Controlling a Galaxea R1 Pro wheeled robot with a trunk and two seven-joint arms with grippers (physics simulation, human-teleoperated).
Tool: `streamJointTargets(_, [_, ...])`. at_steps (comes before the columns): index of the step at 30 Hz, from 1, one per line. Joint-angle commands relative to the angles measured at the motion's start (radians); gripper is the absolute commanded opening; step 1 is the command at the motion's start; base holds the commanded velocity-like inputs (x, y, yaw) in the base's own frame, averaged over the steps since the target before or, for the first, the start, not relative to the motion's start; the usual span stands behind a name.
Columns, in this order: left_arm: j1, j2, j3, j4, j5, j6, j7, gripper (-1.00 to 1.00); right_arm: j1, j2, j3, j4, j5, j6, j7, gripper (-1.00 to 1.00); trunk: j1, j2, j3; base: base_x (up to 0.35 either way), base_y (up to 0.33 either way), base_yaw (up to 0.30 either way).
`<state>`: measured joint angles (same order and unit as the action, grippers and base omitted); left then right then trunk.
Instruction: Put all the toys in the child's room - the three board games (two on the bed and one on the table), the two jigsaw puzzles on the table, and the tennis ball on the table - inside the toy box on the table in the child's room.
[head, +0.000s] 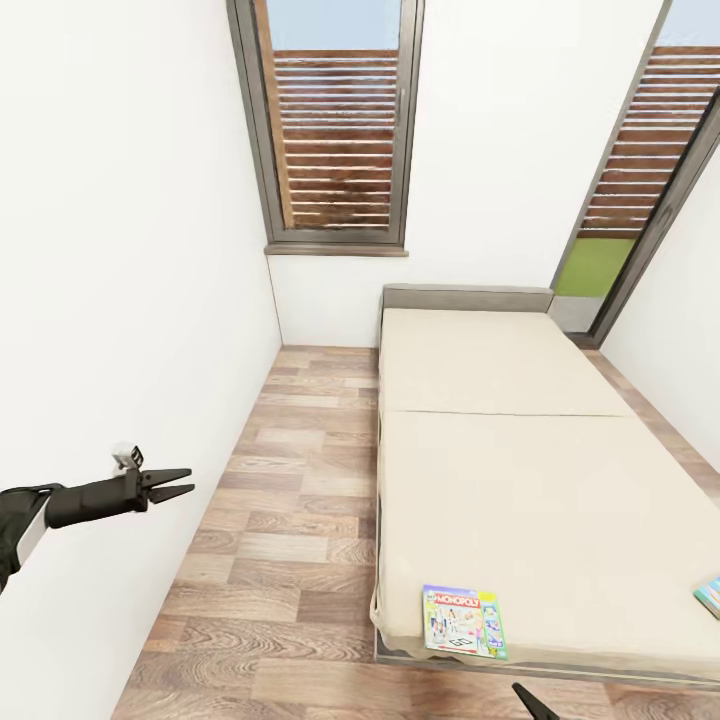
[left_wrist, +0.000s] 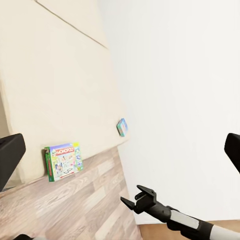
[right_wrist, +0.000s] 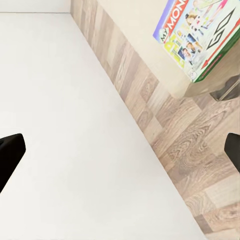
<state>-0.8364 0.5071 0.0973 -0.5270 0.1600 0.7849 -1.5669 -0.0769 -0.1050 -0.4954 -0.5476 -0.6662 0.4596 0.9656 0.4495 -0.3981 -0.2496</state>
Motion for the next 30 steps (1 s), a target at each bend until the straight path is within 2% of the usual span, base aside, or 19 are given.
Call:
streamJointTargets(1, [-0.001,-0.008,0.0,0.0,0.0,0.011,-0.004,1.0,-0.001,-0.002,0.001,0.001,-0.005,0.007,0.002,1.0,0.001,-0.002,-0.002,0.0,0.0,0.0])
streamJointTargets(7, [0.0,-0.04,0.002,-0.001,0.0,0.011,-0.004,1.0,-0.001,-0.004,0.006,0.003,-0.004,0.005,0.004,1.0,0.001,-0.002,-0.002,0.0,0.0,0.0])
streamJointTargets(12, [0.0,-0.048,0.002,-0.001,0.0,0.012,-0.004,1.0,-0.006,-0.007,0.007,-0.001,-0.004,0.004,0.004,1.0,0.001,-0.002,-0.002,0.0,0.0,0.0])
streamJointTargets(21, [0.0,-0.1,0.003,-0.001,-0.001,0.013,-0.004,1.0,-0.08,-0.01,0.009,-0.004,-0.004,0.008,0.001,1.0,0.001,-0.002,-0.002,0.0,0.0,0.0])
streamJointTargets(30, [0.0,-0.116,0.002,-0.001,-0.002,0.01,-0.004,1.0,-0.09,-0.019,0.008,-0.018,-0.01,0.007,0.004,1.0,0.035,-0.065,-0.03,0.0,0.0,0.0])
